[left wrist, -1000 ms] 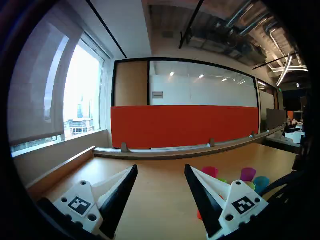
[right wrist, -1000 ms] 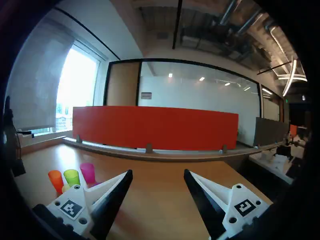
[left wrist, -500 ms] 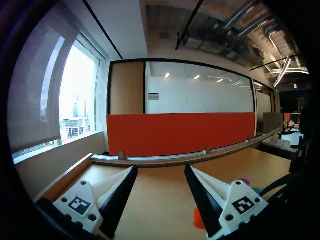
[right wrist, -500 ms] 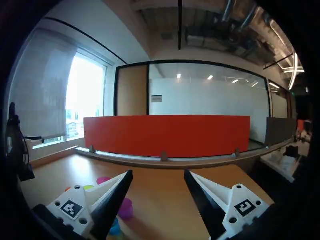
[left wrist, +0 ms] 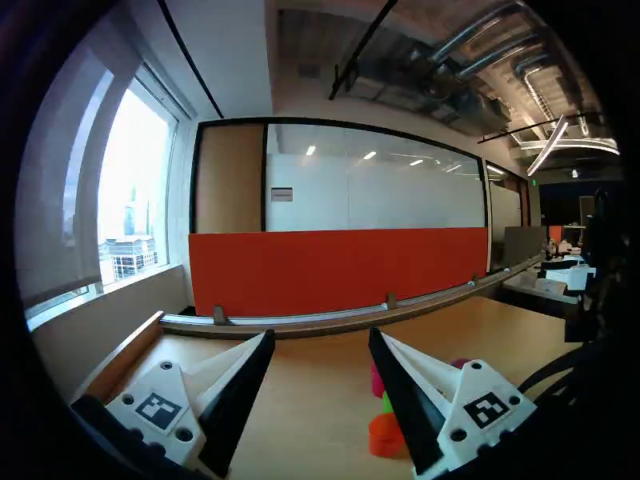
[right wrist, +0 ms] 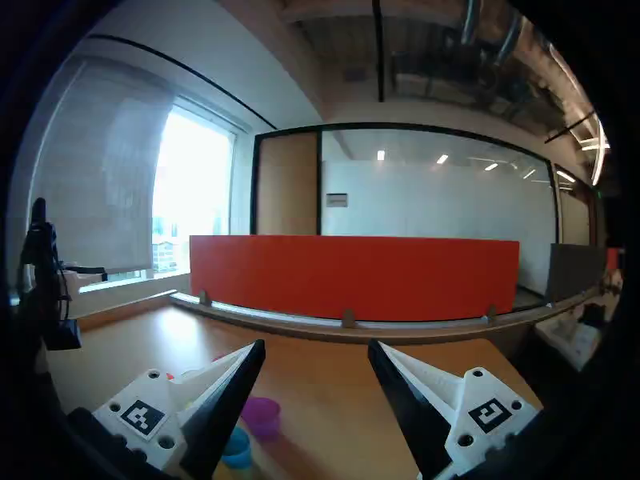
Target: Pour water
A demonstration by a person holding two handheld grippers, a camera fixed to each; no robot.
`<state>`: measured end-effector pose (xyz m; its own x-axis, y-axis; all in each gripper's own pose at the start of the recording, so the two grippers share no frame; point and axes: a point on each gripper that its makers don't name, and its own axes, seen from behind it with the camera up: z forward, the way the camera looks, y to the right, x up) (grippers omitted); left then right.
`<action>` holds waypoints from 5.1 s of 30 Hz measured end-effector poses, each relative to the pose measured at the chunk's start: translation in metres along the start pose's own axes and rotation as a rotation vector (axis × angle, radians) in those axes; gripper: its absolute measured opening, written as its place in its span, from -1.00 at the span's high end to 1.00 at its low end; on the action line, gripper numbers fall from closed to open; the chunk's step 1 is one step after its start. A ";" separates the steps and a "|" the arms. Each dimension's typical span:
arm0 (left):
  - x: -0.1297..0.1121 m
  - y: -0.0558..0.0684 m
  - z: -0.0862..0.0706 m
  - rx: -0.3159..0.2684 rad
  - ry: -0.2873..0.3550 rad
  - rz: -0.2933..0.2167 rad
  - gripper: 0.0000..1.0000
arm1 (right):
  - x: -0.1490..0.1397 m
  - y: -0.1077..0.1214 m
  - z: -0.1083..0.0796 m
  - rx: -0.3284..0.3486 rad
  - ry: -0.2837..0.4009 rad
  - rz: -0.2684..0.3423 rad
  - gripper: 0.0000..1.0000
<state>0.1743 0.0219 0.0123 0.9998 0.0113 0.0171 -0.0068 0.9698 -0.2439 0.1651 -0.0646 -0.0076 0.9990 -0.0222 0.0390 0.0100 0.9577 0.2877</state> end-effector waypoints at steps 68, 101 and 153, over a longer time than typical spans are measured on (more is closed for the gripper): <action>-0.060 0.072 0.010 -0.498 -0.270 0.153 -0.73 | -0.047 -0.098 -0.026 0.514 -0.274 -0.221 -0.99; -0.122 0.104 0.046 -0.588 -0.411 0.253 -0.73 | -0.117 -0.094 -0.014 0.543 -0.371 -0.248 -0.99; -0.202 0.130 0.105 -0.713 -0.663 0.387 -0.73 | -0.209 -0.099 0.011 0.587 -0.502 -0.259 -1.00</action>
<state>-0.0305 0.1708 0.0787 0.7195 0.6305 0.2913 -0.0955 0.5053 -0.8576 -0.0454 -0.1585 -0.0335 0.8282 -0.4817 0.2865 0.0746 0.6013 0.7955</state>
